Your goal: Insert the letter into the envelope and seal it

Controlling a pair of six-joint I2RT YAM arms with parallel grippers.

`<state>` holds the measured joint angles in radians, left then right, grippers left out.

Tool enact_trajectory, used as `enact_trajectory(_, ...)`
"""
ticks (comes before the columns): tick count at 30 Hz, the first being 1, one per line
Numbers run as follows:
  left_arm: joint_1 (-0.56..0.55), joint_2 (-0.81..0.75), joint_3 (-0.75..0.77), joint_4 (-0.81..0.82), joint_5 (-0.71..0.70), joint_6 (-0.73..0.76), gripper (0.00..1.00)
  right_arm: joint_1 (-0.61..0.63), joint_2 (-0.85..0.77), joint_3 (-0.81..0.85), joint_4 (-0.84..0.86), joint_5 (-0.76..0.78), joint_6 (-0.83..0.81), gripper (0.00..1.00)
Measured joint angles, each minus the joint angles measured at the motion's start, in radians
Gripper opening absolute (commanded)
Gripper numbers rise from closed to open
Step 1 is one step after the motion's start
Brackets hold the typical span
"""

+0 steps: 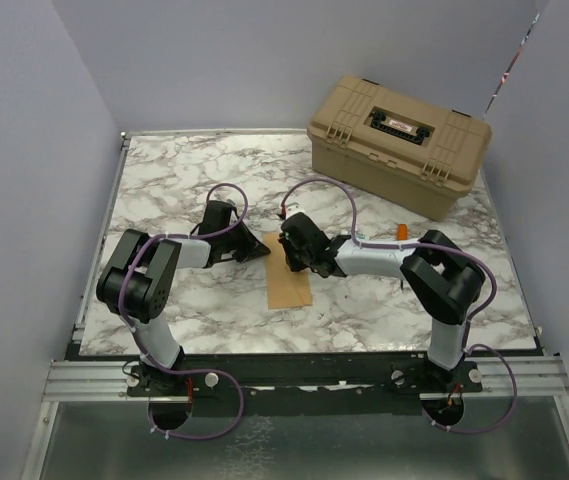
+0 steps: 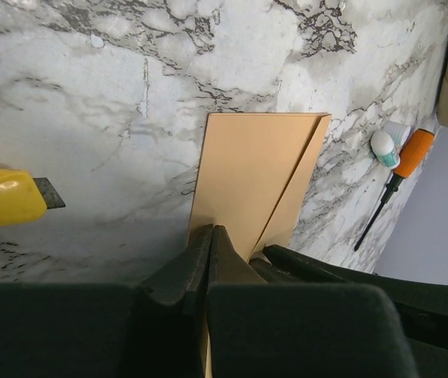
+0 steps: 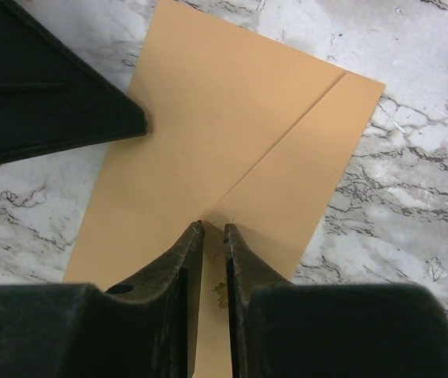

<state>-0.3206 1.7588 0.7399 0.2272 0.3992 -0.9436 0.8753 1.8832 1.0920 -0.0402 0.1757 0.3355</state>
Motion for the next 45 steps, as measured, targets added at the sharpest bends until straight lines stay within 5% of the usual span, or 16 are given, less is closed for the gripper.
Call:
enact_trajectory(16, 0.0, 0.004, 0.002, 0.003, 0.001, -0.007, 0.0, 0.024, -0.006, -0.012, 0.003, -0.004, -0.072, 0.3)
enact_trajectory(45, 0.0, 0.01, 0.004, 0.004, 0.004, -0.017, 0.0, 0.093, -0.071, -0.079, -0.048, -0.001, -0.051, 0.31)
